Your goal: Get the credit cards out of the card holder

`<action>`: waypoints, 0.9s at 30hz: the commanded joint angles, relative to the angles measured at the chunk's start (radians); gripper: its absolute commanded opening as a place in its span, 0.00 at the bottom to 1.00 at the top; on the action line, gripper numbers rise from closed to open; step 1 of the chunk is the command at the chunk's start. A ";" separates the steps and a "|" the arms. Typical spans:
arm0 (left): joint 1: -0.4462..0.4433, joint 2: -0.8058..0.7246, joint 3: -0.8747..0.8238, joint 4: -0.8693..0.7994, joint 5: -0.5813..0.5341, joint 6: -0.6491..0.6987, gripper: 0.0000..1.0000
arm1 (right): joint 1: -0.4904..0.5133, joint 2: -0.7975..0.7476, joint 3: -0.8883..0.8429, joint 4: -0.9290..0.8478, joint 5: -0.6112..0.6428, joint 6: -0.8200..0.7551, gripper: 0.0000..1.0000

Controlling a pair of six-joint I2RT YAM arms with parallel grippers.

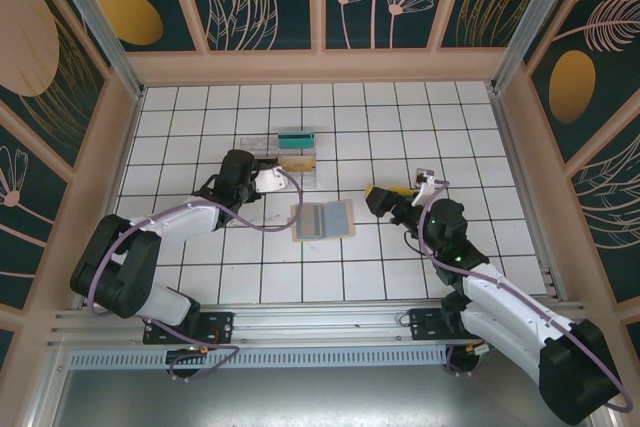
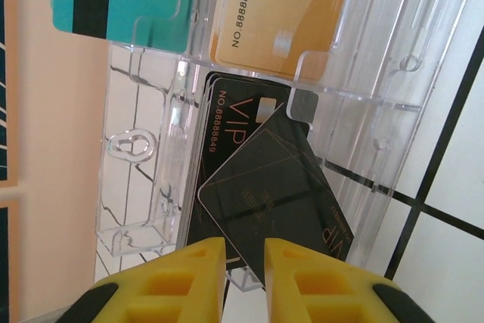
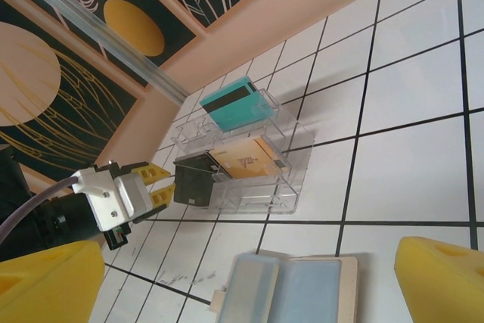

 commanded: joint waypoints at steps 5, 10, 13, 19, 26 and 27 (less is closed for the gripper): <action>0.036 -0.013 0.059 -0.078 0.059 -0.170 0.20 | 0.004 0.002 0.018 0.005 -0.014 -0.001 0.99; 0.073 0.003 0.140 -0.173 0.112 -0.284 0.19 | 0.004 0.002 0.017 0.010 -0.024 0.002 0.99; 0.081 0.019 0.172 -0.217 0.138 -0.294 0.16 | 0.004 0.002 0.017 0.007 -0.023 0.001 0.99; 0.082 0.004 0.227 -0.248 0.135 -0.429 0.01 | 0.004 0.001 0.019 0.005 -0.025 -0.001 0.99; 0.081 -0.146 0.120 -0.093 0.176 -0.620 0.72 | 0.004 0.002 0.017 0.012 -0.041 0.010 0.99; 0.082 -0.166 0.089 -0.049 0.164 -0.653 0.74 | 0.004 0.002 0.018 0.012 -0.042 0.010 0.99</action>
